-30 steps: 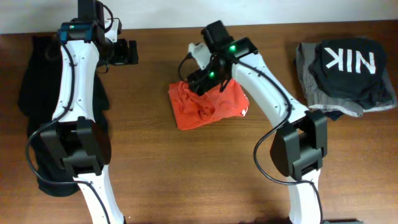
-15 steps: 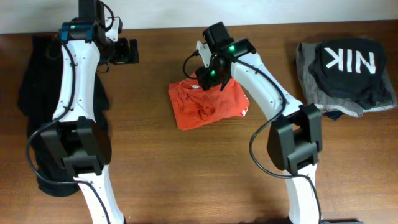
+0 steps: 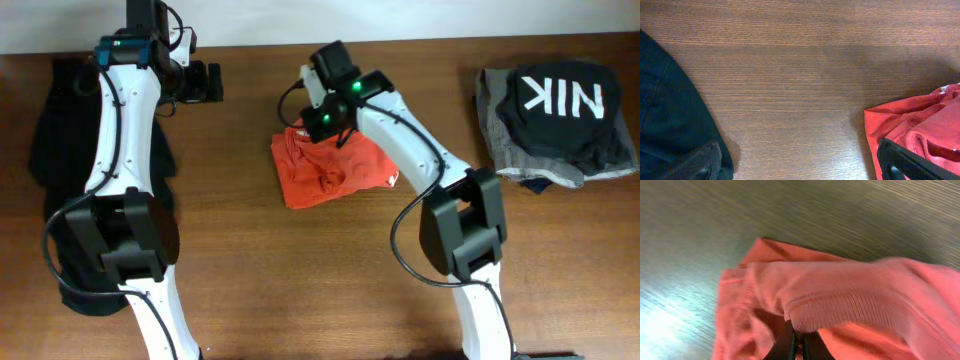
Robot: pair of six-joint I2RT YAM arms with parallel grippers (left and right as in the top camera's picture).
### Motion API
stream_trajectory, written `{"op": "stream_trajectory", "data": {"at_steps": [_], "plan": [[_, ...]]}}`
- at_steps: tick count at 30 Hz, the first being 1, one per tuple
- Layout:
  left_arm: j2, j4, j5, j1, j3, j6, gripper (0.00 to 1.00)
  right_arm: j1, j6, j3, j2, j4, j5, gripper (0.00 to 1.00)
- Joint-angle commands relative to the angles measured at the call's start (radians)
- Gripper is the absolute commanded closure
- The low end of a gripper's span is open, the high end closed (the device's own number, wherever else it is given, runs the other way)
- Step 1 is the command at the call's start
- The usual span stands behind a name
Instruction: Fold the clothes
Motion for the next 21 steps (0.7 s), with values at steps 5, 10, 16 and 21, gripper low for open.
{"op": "stream_trajectory", "data": {"at_steps": [5,10,16,21], "plan": [[-0.021,0.002,-0.039,0.003,0.016,-0.002,0.01,0.124,0.021,0.023,0.007,0.006,-0.02,0.96],[-0.021,0.002,-0.049,0.003,0.016,-0.002,0.01,0.161,0.047,0.023,0.007,0.003,0.033,0.96],[-0.021,0.008,-0.089,0.016,0.016,-0.003,0.01,0.133,0.042,0.038,-0.013,-0.087,0.033,0.12],[-0.021,0.022,-0.089,0.031,0.016,-0.003,0.01,0.102,-0.033,0.09,-0.037,-0.193,0.05,0.11]]}}
